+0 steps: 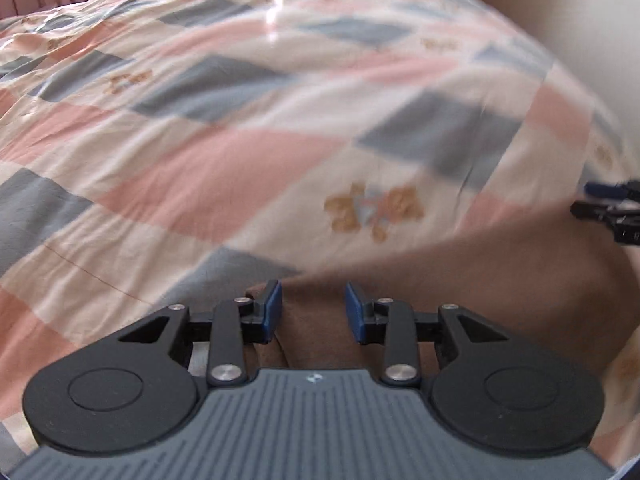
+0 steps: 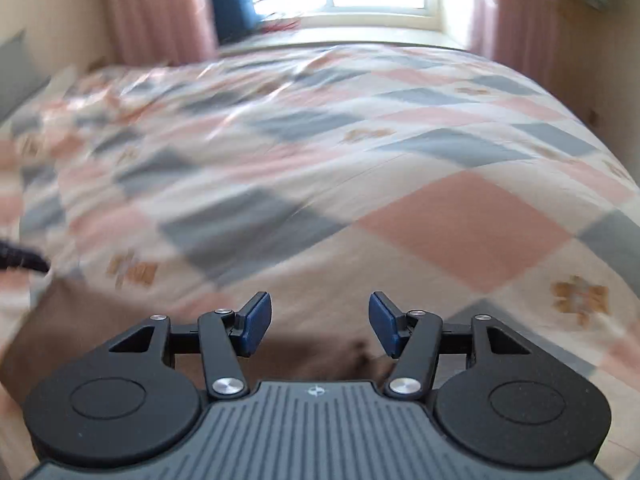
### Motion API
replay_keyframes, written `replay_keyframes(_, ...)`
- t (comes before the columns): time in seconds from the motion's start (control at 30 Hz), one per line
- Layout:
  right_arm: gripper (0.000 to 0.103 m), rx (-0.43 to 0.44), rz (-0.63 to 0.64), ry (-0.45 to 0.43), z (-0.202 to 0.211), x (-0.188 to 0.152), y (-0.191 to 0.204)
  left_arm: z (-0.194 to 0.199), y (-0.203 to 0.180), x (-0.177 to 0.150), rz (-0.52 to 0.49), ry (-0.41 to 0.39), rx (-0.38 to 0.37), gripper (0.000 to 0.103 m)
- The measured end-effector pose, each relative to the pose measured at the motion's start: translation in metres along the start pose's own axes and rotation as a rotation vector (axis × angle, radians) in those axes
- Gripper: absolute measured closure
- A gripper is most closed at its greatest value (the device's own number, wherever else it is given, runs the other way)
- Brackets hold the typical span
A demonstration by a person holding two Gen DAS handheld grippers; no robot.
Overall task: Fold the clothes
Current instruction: 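Lower the folded shirt onto the duvet and open both grippers, then pinch the folded brown shirt's end with the right gripper while the left gripper hovers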
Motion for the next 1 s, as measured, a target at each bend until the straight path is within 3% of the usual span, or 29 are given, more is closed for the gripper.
replay_keyframes(0.07, 0.051, -0.089, 0.049, 0.049, -0.031, -0.017, -0.001, -0.006, -0.001, -0.003, 0.007, 0.005, 0.029, 0.071)
replay_keyframes(0.13, 0.045, -0.116, 0.026, 0.044, -0.039, -0.023, -0.013, 0.009, 0.004, -0.002, 0.040, -0.004, 0.061, 0.072)
replay_keyframes(0.27, 0.046, -0.132, -0.065, -0.022, 0.011, -0.012, -0.020, 0.053, 0.005, -0.008, 0.106, -0.012, 0.093, 0.075)
replay_keyframes(0.33, 0.046, -0.093, -0.075, -0.057, 0.044, -0.012, -0.007, 0.068, -0.010, -0.016, 0.106, 0.006, 0.079, 0.075)
replay_keyframes(0.43, 0.050, -0.045, -0.014, -0.034, 0.068, -0.031, 0.025, 0.068, -0.033, -0.040, 0.123, 0.076, 0.084, 0.071)
replay_keyframes(0.47, 0.060, -0.048, 0.004, -0.002, 0.066, -0.043, 0.033, 0.059, -0.038, -0.051, 0.138, 0.121, 0.092, 0.070)
replay_keyframes(0.63, 0.065, -0.057, -0.054, 0.203, 0.028, -0.101, 0.037, 0.035, -0.047, -0.081, 0.165, 0.239, 0.172, 0.066)
replay_keyframes(0.8, 0.062, -0.008, -0.107, 0.165, 0.063, -0.087, 0.043, 0.074, -0.048, -0.073, 0.186, 0.209, 0.220, 0.066)
replay_keyframes(1.0, 0.053, 0.086, -0.209, 0.168, 0.099, -0.079, 0.053, 0.105, -0.067, -0.070, 0.184, 0.180, 0.219, 0.058)
Point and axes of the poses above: each gripper's, at about its wrist camera, not at the fingertips, and z roughly against the way its jaws point, y to its left, x to its top, the point moved 8 cm from there along -z, roughly the way its jaws point, and after that the axes turned 11 degrees about y, right-handed, at the moved point
